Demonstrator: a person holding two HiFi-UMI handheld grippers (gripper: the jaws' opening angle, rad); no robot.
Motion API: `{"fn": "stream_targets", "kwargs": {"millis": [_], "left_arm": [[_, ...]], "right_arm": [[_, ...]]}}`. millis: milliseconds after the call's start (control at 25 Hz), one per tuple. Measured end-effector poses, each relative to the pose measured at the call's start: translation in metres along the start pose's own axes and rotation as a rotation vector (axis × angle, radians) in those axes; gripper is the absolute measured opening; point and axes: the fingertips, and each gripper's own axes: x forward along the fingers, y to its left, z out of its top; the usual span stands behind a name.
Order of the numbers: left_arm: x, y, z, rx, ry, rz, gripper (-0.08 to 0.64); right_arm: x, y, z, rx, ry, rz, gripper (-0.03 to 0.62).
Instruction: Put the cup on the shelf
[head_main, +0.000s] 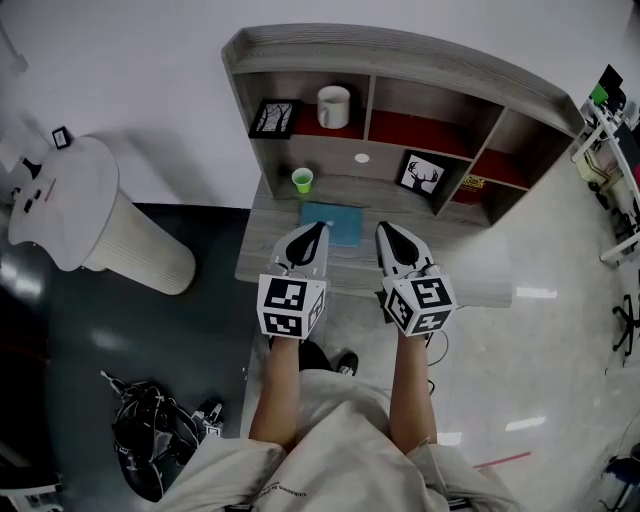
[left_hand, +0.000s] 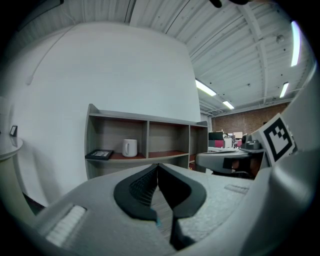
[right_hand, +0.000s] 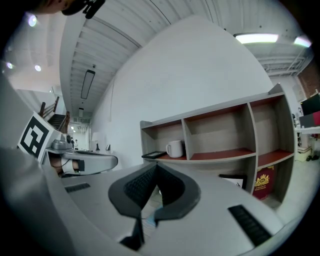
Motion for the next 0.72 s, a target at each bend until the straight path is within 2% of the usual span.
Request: {"fn": "stream_targets", "kwargs": {"millis": [720], "left_arm": [[0.012,0.000,-0.001,-0.004,0.007,-0.014,0.011]], "right_arm": [[0.005,-0.015,-0.004,-0.002,0.001,-0.042,0.014]]}}
